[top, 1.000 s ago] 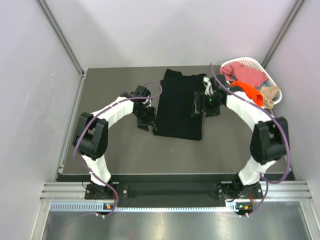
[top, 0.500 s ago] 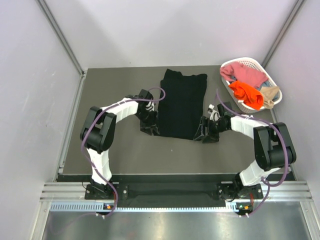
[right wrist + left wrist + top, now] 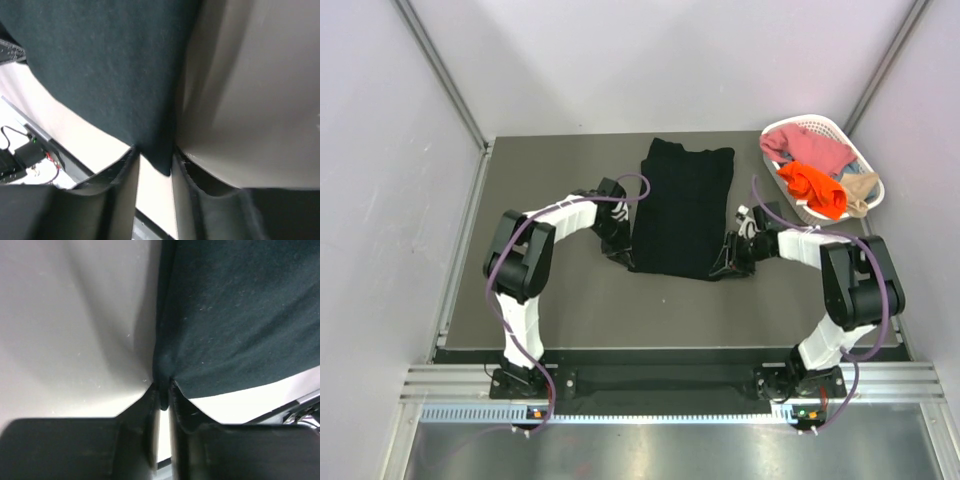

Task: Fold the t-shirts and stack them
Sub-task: Fold the tshirt

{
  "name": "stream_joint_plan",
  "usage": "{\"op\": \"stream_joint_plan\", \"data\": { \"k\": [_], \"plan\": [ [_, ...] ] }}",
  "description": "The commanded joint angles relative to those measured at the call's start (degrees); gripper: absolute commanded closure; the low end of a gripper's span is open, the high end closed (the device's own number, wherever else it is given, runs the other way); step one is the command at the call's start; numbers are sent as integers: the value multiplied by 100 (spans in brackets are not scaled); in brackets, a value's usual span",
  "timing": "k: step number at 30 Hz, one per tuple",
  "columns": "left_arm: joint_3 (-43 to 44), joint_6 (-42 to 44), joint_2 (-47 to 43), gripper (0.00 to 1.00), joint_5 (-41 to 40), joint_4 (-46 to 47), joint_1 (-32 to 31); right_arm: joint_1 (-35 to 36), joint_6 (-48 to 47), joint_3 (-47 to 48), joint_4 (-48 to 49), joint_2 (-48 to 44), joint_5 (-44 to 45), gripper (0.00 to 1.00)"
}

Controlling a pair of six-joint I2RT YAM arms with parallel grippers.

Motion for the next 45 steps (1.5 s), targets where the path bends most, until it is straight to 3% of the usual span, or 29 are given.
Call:
{"op": "stream_joint_plan", "data": {
  "k": [1, 2, 6, 9, 15, 17, 19, 21, 22, 25, 27, 32, 37, 45],
  "plan": [
    [-199, 75, 39, 91, -138, 218, 39, 143, -194, 258, 102, 277, 315, 72],
    [-278, 75, -22, 100, -138, 244, 39, 265, -186, 284, 93, 312, 332, 74],
    [-867, 31, -355, 100, -190, 393, 39, 512, -221, 276, 31, 365, 245, 90],
    [-1534, -22, -882, 100, -348, 402, 39, 618, -317, 153, -100, 287, 192, 95],
    [-2967, -294, -2060, 100, -349, 279, 4, 671, -599, -382, -583, -91, 236, 95],
    [-3171, -504, -2411, 100, -305, 279, -284, 671, -634, -549, -724, -258, 306, 94],
    [-3057, -837, -2518, 97, -244, 157, -426, 671, -660, -533, -925, -381, 376, 90],
    [-2995, -1014, -2579, 79, -129, 69, -427, 671, -722, -410, -1075, -434, 578, 85],
    [-2951, -1084, -2632, 61, -181, 7, -427, 662, -748, -314, -1172, -469, 666, 81],
    [-2679, -1050, -2825, 50, -243, -327, -357, 662, -775, 247, -1550, -540, 1026, 58],
    [-2373, -980, -2826, 48, -269, -634, -330, 662, -766, 407, -1664, -566, 1088, 47],
    [-2019, -927, -2703, 45, -367, -820, -286, 671, -775, 338, -1595, -522, 984, 34],
    [-2397, -1164, -2361, 45, 134, -267, -286, 662, -801, 22, -1191, -365, 746, 34],
    [-2713, -1085, -2317, 48, -85, 331, -286, 671, -898, -225, -769, -347, 394, 40]
  ]
}}
